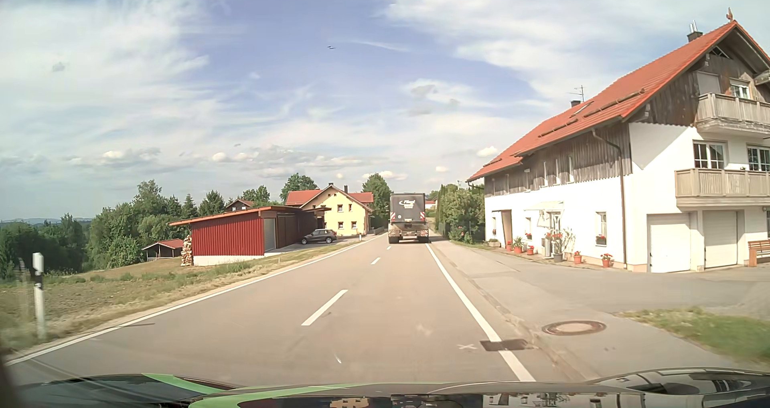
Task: Follow the waypoints while adhering to traffic rules and regulations
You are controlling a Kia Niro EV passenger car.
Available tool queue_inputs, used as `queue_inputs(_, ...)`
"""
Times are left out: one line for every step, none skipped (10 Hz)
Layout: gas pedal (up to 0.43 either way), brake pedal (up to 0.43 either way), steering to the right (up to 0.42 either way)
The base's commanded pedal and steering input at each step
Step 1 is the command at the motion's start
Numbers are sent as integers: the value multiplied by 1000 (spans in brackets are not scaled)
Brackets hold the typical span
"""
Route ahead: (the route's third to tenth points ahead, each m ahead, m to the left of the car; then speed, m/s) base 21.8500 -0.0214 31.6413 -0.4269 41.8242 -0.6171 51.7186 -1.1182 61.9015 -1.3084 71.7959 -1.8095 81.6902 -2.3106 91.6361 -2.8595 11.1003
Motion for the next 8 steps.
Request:
queue_inputs(67, 0, 12)
queue_inputs(67, 0, 8)
queue_inputs(67, 0, 6)
queue_inputs(67, 0, 5)
queue_inputs(67, 0, 3)
queue_inputs(67, 0, 1)
queue_inputs(67, 0, -3)
queue_inputs(67, 0, -6)
